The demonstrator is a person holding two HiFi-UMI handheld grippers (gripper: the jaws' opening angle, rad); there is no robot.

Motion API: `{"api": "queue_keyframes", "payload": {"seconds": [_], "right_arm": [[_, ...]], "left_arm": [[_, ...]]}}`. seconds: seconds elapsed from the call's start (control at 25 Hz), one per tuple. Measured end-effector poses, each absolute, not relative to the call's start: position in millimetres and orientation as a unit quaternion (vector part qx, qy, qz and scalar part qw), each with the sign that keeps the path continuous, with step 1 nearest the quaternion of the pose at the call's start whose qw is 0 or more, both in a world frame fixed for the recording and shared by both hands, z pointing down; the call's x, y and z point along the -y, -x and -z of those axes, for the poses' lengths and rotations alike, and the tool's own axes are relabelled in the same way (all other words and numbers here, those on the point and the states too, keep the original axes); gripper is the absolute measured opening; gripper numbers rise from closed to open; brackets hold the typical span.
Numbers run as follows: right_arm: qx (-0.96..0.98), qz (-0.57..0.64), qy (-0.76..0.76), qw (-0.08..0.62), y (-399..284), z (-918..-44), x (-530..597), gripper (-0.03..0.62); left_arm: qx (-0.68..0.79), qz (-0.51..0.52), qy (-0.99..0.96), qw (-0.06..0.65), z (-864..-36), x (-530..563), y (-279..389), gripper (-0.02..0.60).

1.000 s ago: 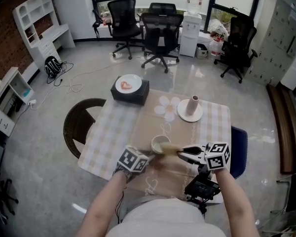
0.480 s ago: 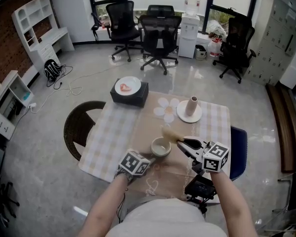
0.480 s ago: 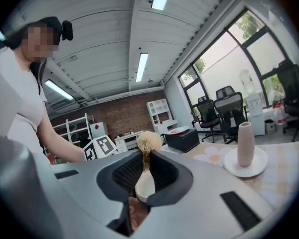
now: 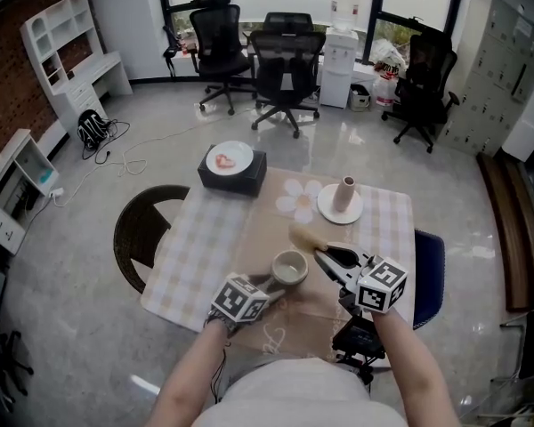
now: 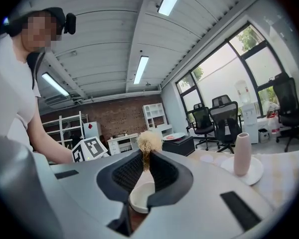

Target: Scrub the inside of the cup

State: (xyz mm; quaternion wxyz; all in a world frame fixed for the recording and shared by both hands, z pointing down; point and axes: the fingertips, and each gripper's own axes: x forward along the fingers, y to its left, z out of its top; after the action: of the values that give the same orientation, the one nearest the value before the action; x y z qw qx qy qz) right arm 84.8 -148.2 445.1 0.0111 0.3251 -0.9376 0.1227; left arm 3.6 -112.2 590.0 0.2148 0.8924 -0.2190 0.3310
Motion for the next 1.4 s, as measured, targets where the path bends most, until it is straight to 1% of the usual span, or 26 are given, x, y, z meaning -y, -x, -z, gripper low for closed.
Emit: {"api": "queue_keyframes", "payload": {"seconds": [0.2,0.44,0.52,0.64,0.76,0.8,1.4], "right_arm": [[0.934,-0.084,-0.348,0.018,-84,-435,152,0.043],[0.919,-0.065,-0.389,-0.015,-89,-419,159,0.043],[0.916,-0.065,-0.396,-0.025,-91,-415,160,0.043],[0.914,-0.058,-0.401,-0.024,-92,-415,157,0.043],[0.915,-0.047,-0.401,-0.016,-89,-416,152,0.043],[0.915,-0.040,-0.401,-0.009,-89,-415,152,0.043],[0.920,0.020,-0.392,0.003,-75,-380,145,0.043]], "left_arm": [[0.270,-0.257,-0.912,0.172,-535,142,6,0.204],[0.320,-0.131,-0.934,0.095,-458,164,2,0.198],[0.337,-0.094,-0.934,0.077,-441,167,2,0.173],[0.353,-0.056,-0.932,0.055,-424,168,1,0.101],[0.362,-0.050,-0.930,0.019,-412,166,-2,0.024],[0.365,-0.055,-0.929,0.007,-410,166,-3,0.014],[0.360,-0.041,-0.931,-0.047,-385,162,-11,0.012]]}}
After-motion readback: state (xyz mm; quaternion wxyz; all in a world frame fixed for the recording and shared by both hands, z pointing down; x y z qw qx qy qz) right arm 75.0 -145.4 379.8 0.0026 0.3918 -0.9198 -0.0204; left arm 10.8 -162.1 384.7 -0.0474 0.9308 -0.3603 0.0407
